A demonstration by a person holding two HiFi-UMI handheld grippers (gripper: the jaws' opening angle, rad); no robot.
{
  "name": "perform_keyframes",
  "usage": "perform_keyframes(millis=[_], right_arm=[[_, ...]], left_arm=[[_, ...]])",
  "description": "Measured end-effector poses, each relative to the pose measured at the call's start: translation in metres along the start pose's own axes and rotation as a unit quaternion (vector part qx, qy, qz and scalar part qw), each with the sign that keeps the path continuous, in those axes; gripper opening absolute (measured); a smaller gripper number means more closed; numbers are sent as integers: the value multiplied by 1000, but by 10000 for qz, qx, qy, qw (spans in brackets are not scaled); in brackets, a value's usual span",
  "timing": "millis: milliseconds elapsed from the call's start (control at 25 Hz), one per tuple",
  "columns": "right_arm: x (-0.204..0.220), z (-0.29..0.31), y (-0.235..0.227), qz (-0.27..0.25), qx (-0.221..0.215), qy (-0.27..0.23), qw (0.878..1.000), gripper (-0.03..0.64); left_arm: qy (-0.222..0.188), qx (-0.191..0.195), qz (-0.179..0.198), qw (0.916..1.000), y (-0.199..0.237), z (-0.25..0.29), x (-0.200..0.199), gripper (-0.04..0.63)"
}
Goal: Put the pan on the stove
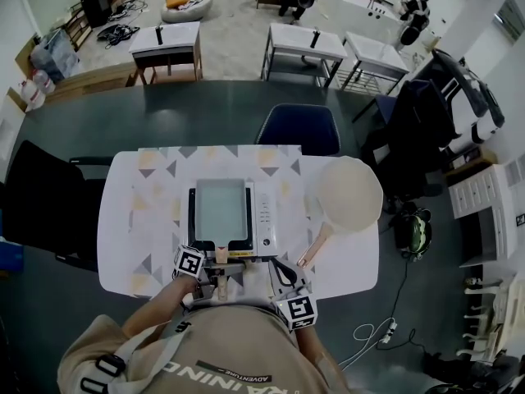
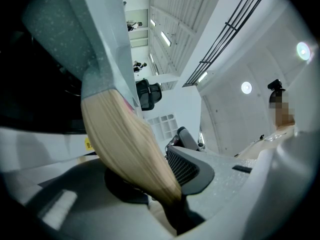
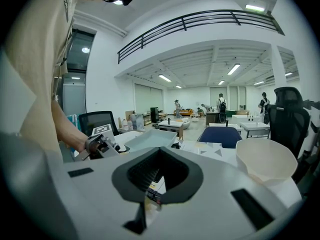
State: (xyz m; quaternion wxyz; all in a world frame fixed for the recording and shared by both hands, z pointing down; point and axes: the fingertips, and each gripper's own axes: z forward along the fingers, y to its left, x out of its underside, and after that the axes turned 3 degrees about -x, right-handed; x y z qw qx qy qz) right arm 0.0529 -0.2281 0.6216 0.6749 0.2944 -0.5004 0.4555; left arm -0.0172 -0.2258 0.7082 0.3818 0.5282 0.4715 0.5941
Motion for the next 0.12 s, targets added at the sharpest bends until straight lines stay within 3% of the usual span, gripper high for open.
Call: perform_keyframes(millis=[120], right_arm=[[-1, 1, 1, -23, 0, -54, 10000, 0]], left_arm=[[21, 8, -35, 10000, 1, 0, 0, 118]])
